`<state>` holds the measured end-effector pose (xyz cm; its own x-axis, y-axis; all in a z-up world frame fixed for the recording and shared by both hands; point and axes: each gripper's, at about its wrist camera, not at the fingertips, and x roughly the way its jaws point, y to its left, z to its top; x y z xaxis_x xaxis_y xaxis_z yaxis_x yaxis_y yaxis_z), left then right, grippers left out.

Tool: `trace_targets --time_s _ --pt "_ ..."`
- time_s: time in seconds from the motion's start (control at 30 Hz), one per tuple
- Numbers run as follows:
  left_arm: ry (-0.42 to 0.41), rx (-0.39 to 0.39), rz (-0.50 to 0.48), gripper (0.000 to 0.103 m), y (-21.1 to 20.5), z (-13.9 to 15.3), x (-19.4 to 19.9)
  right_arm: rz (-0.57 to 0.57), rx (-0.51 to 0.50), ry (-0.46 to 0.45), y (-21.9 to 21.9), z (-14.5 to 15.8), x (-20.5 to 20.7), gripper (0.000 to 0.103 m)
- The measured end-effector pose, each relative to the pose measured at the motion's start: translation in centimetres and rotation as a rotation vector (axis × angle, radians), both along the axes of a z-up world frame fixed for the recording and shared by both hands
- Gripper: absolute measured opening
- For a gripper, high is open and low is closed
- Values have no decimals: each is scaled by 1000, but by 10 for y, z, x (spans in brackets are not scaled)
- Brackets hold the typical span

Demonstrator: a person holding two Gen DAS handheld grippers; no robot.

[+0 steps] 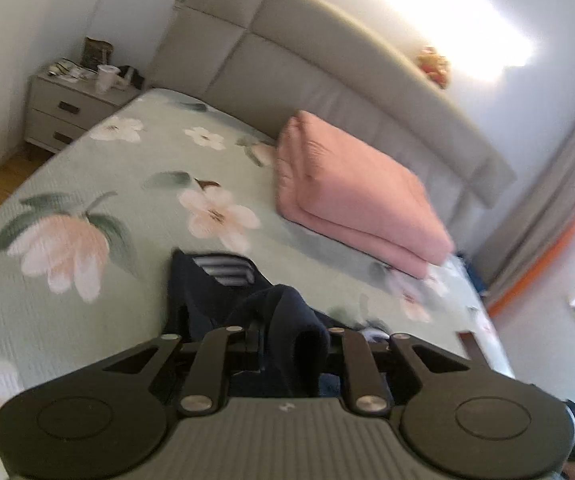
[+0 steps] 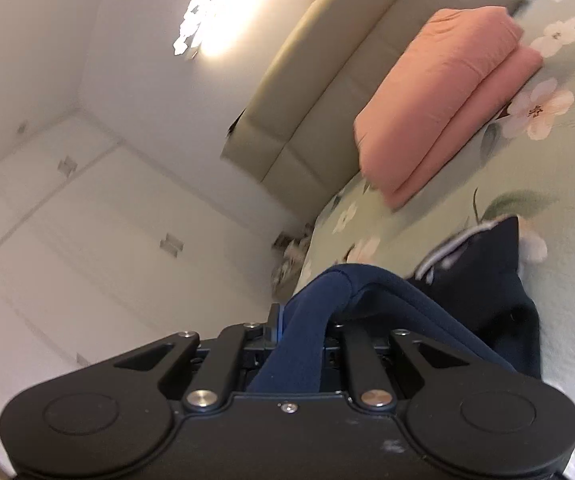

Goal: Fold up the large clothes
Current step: 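Lift the hem with both grippers and fold it toward the hood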

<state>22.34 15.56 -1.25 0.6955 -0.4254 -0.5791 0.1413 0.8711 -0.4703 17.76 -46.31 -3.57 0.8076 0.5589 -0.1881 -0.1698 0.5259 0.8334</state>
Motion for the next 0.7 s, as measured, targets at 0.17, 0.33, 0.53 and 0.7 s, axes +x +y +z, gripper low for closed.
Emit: trace_targets --time_s 0.17,0.33,0.53,0.7 --pt "97 -26 135 16 -8 -40 83 -145 -14 26 10 -25 70 14" --pt "223 5 223 16 -17 -121 168 -243 -16 181 12 -80 156 14" --pt "386 61 243 19 -31 -202 234 -249 -50 412 6 -158 241 21" --pt "421 -83 175 34 -18 -202 260 -246 121 443 -18 -179 270 72"
